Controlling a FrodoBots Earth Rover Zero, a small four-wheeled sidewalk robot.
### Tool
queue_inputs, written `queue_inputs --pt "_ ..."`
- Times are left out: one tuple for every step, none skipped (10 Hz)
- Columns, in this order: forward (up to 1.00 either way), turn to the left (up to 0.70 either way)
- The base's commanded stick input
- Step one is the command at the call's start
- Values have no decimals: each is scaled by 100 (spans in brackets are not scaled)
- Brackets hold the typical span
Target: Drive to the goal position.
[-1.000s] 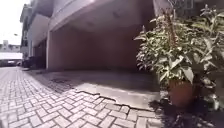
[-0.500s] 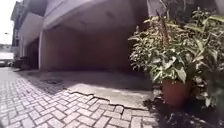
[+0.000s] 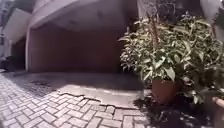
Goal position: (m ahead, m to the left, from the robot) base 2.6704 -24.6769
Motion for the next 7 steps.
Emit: queue_inputs --pt "0 -70" --pt "0 -70" --pt "0 -70" --pt "0 -70" --pt "0 -70" --pt "0 -70" --pt "0 -70"
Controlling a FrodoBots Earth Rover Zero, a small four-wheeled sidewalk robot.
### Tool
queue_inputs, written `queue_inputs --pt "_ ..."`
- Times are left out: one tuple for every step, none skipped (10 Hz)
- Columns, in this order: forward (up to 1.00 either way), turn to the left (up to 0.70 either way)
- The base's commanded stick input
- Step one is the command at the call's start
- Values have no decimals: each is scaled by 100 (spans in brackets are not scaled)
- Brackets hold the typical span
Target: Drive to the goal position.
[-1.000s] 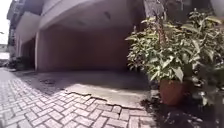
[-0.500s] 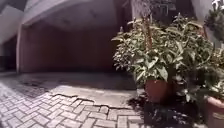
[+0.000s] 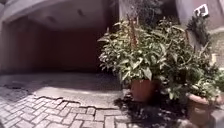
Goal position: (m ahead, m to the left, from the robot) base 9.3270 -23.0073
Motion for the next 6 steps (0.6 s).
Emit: queue_inputs --pt "0 -70" --pt "0 -70" --pt "0 -70" --pt "0 -70" --pt "0 -70" --pt "0 -70"
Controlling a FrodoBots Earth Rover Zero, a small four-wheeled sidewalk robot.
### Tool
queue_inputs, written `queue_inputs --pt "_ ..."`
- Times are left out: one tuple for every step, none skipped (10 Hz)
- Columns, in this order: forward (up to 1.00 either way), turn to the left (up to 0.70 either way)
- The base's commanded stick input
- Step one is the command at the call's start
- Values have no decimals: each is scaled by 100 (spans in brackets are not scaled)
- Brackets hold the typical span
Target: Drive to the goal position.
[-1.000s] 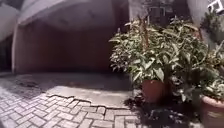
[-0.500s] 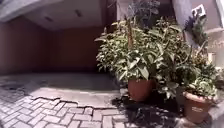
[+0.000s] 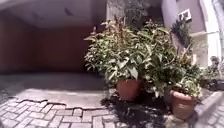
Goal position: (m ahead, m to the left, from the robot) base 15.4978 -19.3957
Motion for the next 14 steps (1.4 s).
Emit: queue_inputs --pt "0 -70" --pt "0 -70" --pt "0 -70" --pt "0 -70" --pt "0 -70" --pt "0 -70" --pt "0 -70" --pt "0 -70" --pt "0 -70" --pt "0 -70" --pt "0 -70" --pt "0 -70" --pt "0 -70" --pt "0 -70"
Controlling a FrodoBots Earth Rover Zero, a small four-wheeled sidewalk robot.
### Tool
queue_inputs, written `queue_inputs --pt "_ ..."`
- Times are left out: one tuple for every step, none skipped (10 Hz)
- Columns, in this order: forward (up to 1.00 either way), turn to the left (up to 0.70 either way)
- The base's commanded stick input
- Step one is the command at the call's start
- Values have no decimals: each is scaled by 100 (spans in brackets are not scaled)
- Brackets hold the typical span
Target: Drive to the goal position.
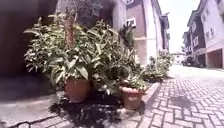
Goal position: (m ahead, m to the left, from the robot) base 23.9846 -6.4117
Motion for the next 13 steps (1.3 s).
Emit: queue_inputs --pt "0 -70" --pt "0 -70" --pt "0 -70" --pt "0 -70" --pt "0 -70" --pt "0 -70" --pt "0 -70" --pt "0 -70" --pt "0 -70" --pt "0 -70" --pt "0 -70" --pt "0 -70" --pt "0 -70"
